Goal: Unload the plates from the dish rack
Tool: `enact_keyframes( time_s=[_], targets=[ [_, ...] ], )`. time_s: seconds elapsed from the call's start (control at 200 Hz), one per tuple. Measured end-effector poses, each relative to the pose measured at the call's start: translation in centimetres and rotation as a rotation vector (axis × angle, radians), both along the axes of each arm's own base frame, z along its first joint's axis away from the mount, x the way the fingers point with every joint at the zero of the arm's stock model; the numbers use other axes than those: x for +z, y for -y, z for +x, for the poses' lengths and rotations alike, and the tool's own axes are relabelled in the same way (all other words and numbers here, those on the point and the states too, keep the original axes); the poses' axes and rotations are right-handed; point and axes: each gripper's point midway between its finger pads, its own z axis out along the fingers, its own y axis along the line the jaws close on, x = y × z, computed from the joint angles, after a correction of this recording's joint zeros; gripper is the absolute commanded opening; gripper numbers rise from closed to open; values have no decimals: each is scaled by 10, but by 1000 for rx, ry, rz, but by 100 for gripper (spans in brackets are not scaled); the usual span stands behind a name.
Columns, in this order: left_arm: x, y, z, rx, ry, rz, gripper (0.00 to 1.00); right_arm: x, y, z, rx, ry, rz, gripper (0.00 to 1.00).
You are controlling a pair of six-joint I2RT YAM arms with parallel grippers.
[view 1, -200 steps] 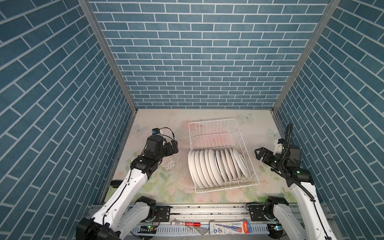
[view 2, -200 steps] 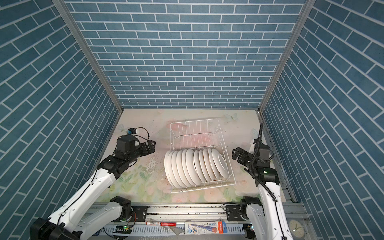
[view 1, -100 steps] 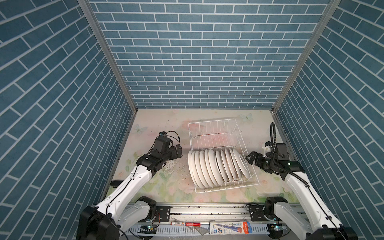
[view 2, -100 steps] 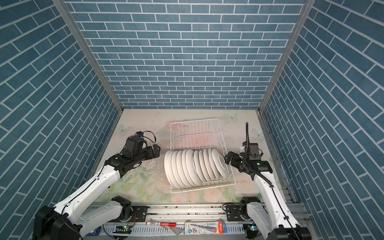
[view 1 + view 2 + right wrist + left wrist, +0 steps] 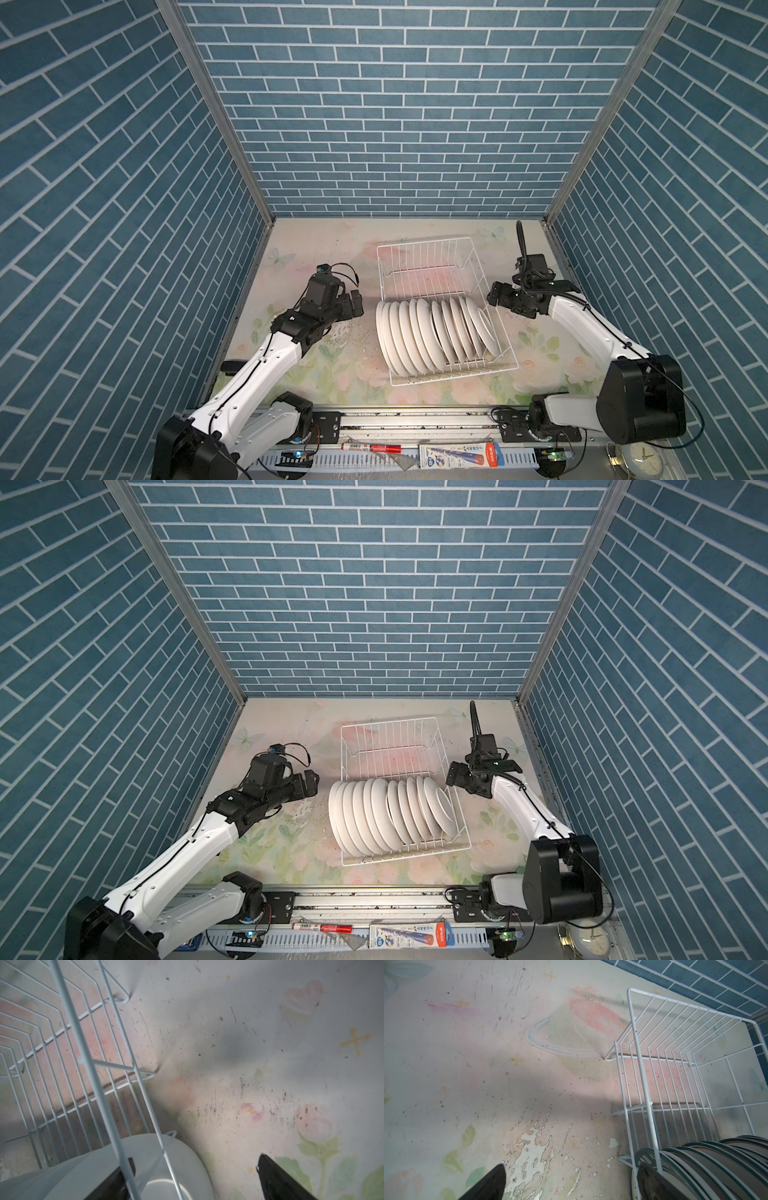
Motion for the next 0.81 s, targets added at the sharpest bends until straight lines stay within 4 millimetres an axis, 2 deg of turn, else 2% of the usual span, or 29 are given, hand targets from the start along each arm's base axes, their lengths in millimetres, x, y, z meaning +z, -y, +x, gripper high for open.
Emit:
enact_keyframes(
  time_s=[0.12, 0.255, 0.345, 0.425, 0.5, 0.685, 0.805],
  targets=[
    [-2, -2, -1, 6, -9, 13, 99, -2, -6, 19, 36, -5, -36, 77],
    [-8, -6, -2, 12, -29, 38, 99, -6, -16, 37, 75, -14, -83, 72],
    [-15, -8, -3, 15, -52, 58, 99, -7, -19, 48, 93, -18, -114, 63],
    [-20, -8, -3, 15, -70, 71, 99, -3, -22, 58, 112, -20, -140, 61],
    [-21, -8, -1, 15, -81, 76, 99, -3, -24, 64, 143, -40, -164, 61],
    [-19, -9, 4, 25, -85, 90, 99, -3, -35, 76, 231, -51, -200, 43],
    [-19, -9, 6, 31, -88, 96, 99, -2, -41, 82, 271, -66, -212, 41]
  ],
)
